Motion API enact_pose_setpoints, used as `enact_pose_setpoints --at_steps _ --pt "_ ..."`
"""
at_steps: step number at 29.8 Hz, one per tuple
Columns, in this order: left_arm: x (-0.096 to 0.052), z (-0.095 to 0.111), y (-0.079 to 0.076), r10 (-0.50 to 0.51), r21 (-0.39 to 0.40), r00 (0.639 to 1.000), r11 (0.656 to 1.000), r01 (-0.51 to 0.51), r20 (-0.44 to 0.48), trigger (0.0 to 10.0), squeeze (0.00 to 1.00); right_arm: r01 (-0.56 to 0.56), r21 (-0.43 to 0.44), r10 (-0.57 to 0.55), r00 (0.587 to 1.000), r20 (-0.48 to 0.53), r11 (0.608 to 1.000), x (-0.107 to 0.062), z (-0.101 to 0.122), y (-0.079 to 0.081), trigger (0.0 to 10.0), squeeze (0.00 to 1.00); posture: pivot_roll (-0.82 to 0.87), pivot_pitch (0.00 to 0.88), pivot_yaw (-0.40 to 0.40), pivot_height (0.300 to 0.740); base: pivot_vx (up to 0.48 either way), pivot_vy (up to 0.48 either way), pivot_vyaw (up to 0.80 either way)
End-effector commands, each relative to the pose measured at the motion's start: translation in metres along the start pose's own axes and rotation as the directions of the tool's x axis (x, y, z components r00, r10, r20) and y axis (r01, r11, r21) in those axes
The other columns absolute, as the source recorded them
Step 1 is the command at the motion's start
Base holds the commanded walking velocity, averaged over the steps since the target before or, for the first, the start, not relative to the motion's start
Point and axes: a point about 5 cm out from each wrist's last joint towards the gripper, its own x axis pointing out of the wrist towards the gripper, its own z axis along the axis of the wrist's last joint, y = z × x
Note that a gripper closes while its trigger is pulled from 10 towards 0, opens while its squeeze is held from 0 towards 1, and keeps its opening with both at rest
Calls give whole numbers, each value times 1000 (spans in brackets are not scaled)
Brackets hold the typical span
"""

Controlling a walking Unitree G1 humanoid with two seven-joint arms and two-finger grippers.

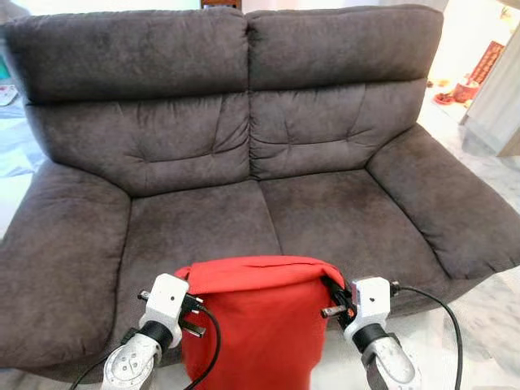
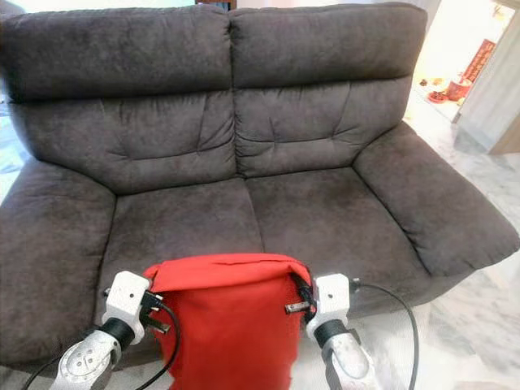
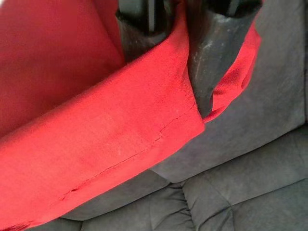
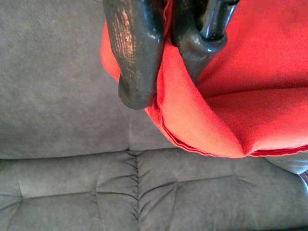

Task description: Move the pillow to the sofa from floor

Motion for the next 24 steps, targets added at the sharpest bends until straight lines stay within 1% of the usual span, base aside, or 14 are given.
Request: enact_pose_setpoints --at_steps 1,5,7,13,17,20,24 --pt "1 13 9 44 2 997 999 -44 66 10000 0 34 2 -34 997 70 999 -1 13 -10 10000 0 27 96 22 740 0 -469 0" --pt "1 13 9 45 -3 997 999 -45 69 10000 0 29 -12 -28 997 73 1000 -2 14 -10 10000 0 29 97 22 740 0 -469 0" --pt "2 13 9 44 -2 997 999 -44 68 10000 0 36 -37 -34 997 69 999 -2 13 -10 10000 0 31 97 22 740 0 -467 0" --pt "1 12 9 44 -3 997 999 -44 64 10000 0 28 -40 -25 996 83 999 -1 16 -10 10000 0 30 97 20 740 0 -468 0" --pt "1 12 9 48 -5 997 999 -48 66 10000 0 22 -47 -18 996 86 999 -1 16 -9 10000 0 30 97 19 740 0 -469 800" --pt "1 12 9 47 -6 997 999 -46 66 10000 0 20 -28 -18 996 84 999 -1 15 -9 10000 0 30 97 19 740 0 -469 0" --pt "1 12 9 43 -6 997 999 -43 65 10000 0 25 -34 -22 997 78 999 0 15 -9 10000 0 28 97 20 740 0 -468 0"
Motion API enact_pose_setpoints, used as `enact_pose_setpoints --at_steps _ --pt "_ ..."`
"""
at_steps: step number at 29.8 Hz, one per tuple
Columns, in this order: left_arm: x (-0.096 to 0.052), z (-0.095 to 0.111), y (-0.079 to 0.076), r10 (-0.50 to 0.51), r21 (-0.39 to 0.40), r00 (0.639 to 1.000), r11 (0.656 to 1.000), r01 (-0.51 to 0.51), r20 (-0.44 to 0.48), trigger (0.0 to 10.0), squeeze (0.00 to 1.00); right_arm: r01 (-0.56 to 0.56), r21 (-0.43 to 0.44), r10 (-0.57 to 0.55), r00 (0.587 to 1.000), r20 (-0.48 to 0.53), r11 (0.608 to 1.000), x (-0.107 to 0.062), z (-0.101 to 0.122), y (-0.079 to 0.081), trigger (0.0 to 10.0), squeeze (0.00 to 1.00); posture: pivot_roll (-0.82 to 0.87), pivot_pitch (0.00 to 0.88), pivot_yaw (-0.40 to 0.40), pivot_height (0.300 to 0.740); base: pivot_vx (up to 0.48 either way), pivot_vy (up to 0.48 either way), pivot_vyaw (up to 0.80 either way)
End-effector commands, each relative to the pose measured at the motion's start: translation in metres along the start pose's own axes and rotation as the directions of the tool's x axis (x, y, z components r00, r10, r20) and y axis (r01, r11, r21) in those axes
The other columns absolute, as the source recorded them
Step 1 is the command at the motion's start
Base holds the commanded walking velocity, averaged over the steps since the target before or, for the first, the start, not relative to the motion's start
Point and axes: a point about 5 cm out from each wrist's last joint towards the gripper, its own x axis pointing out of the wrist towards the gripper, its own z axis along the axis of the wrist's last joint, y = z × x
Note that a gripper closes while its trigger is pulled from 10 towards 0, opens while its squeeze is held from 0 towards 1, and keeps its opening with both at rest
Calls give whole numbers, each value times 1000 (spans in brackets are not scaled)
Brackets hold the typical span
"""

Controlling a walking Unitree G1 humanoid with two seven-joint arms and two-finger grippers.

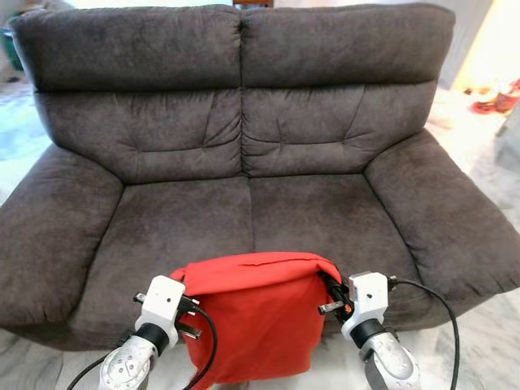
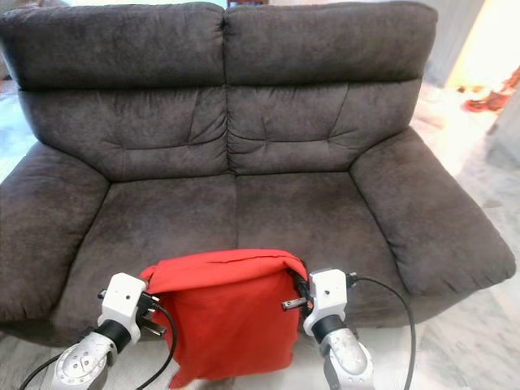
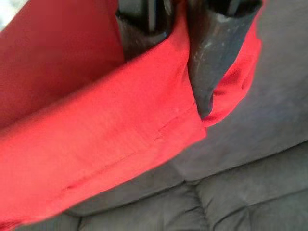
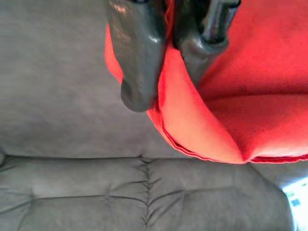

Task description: Move the pillow to the sofa from floor

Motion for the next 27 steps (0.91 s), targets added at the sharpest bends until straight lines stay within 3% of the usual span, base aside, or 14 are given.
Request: enact_pose_setpoints --at_steps 1,18,27 --pt "-1 12 13 44 11 997 999 -45 60 10000 0 34 3 -34 996 86 999 5 17 -4 10000 0 28 97 20 740 0 -469 0" --pt "0 13 14 45 12 997 999 -46 64 10000 0 29 7 -29 996 83 1000 6 17 -4 10000 0 30 97 21 740 0 -459 0" --pt "0 13 13 44 0 997 999 -44 70 10000 0 24 10 -24 996 82 1000 7 17 -2 10000 0 32 96 19 740 0 0 0"
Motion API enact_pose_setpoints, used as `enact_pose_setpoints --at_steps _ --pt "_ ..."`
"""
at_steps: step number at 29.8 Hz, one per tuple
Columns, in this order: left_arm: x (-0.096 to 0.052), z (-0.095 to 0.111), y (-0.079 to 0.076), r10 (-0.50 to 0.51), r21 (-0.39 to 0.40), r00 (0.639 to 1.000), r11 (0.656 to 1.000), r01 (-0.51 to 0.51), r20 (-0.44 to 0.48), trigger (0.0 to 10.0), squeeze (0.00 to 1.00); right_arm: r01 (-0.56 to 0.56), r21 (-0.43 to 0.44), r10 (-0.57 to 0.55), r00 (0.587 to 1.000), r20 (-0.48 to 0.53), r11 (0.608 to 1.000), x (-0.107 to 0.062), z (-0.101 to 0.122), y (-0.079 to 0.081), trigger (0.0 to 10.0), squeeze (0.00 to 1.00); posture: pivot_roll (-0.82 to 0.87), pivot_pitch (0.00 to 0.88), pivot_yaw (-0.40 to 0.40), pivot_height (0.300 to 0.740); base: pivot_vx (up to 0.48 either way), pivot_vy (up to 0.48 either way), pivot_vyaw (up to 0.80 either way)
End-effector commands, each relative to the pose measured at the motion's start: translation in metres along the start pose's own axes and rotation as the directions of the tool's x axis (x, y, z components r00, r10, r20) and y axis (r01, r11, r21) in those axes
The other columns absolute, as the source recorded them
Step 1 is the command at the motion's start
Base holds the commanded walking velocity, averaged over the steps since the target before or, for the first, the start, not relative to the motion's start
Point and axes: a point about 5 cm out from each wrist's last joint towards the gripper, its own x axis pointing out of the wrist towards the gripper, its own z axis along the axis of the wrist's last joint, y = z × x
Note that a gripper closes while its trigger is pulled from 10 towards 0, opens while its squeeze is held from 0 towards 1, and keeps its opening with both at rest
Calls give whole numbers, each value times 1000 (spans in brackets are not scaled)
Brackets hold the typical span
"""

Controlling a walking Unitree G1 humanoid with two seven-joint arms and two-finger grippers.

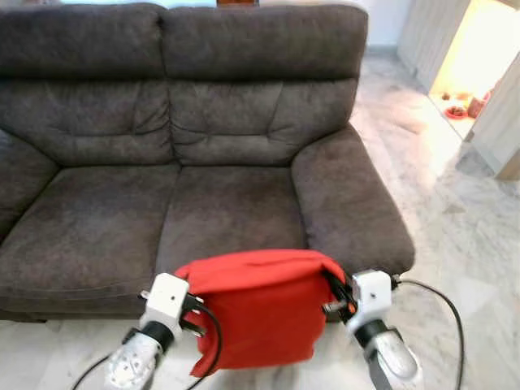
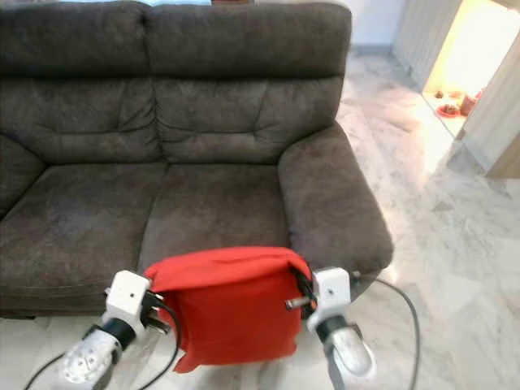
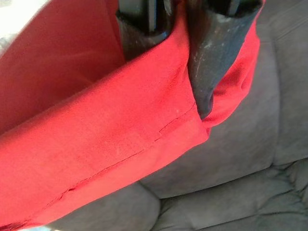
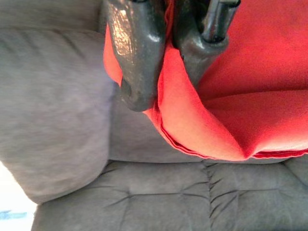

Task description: Move the pillow to the sofa from floor

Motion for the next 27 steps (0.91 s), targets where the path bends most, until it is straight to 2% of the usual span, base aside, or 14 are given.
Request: enact_pose_setpoints --at_steps 1,16,19,21,22,27 --pt "-1 12 15 54 4 996 998 -55 67 10000 0 17 8 -18 998 65 1000 5 12 -1 10000 0 32 96 19 740 0 0 0" --pt "-1 16 17 68 18 995 997 -70 78 10000 0 16 5 -17 998 66 1000 5 13 -1 10000 0 31 91 19 740 0 0 0" --pt "-1 34 21 90 58 984 993 -99 151 10000 0 26 5 -26 997 77 1000 5 15 -1 10000 0 33 93 22 740 0 0 0" --pt "-2 39 23 100 72 980 991 -114 170 10000 0 30 8 -30 996 82 1000 5 15 -2 10000 0 33 93 22 740 0 0 0" --pt "-2 55 30 146 83 959 982 -170 242 10000 0 29 6 -30 994 104 1000 6 21 -2 10000 0 31 94 23 740 0 0 0" --pt "-9 67 36 179 95 941 972 -214 289 10000 0 35 9 -36 990 140 999 8 29 -1 10000 0 28 88 28 740 0 0 0"
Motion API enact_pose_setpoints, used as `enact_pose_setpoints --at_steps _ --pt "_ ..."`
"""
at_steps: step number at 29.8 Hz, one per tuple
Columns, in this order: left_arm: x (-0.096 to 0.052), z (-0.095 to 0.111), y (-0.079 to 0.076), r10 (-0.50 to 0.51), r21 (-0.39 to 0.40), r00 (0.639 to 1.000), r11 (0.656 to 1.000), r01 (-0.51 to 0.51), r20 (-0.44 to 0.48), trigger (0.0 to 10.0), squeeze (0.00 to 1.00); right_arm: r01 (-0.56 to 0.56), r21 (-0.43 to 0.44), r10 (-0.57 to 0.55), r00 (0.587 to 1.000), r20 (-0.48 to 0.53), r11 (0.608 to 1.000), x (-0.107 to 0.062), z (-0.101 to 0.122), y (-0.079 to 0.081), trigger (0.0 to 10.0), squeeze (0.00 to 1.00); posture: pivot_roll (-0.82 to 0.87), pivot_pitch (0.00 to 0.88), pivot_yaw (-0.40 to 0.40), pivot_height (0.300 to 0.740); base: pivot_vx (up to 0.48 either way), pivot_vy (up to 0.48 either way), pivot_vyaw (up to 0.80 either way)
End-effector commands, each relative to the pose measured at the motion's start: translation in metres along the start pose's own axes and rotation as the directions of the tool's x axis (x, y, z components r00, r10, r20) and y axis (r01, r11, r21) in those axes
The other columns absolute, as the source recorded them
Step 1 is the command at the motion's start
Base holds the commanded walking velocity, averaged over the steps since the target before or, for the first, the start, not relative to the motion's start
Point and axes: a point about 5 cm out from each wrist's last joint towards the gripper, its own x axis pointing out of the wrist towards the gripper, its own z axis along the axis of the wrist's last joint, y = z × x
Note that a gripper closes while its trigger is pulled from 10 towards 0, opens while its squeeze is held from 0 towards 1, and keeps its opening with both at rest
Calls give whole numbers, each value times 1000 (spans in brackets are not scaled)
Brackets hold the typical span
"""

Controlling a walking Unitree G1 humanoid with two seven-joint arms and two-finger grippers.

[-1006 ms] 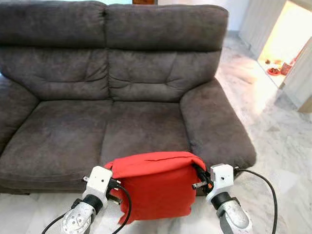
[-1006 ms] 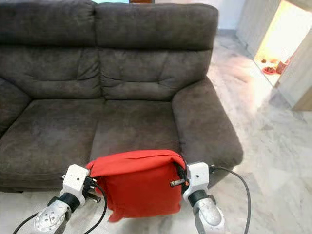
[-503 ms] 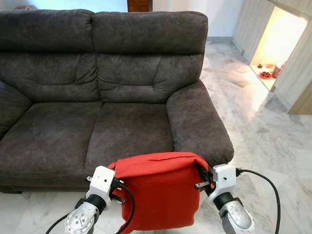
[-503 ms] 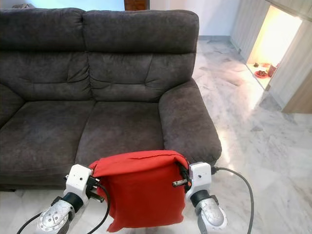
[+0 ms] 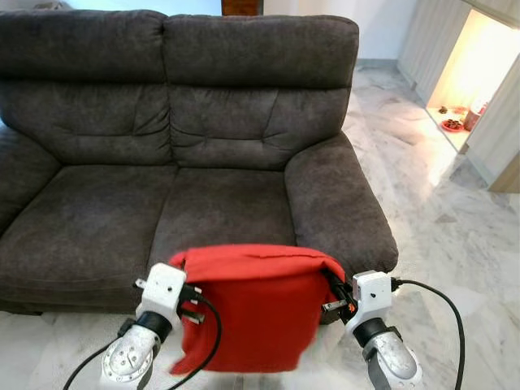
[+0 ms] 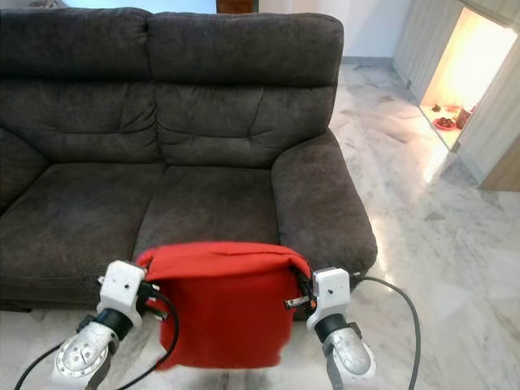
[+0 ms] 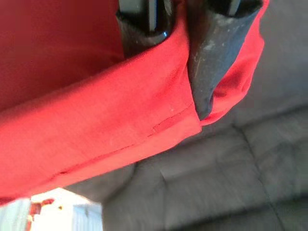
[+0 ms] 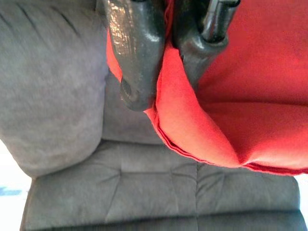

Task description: Move the pillow to the sofa from floor

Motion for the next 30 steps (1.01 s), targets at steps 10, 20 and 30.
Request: enact_pose_setpoints --at_steps 10,20,30 --pt "-17 10 23 127 53 991 990 -129 35 10000 0 118 0 -116 981 153 993 -6 31 -7 10000 0 24 64 29 740 0 0 0" --pt "-15 24 28 182 70 980 980 -188 86 10000 0 295 49 -298 930 215 954 -12 55 -13 10000 0 29 27 29 740 0 0 0" --pt "-13 22 16 149 45 986 987 -153 77 10000 0 319 113 -335 924 185 941 -13 53 -6 10000 0 21 12 29 740 0 0 0"
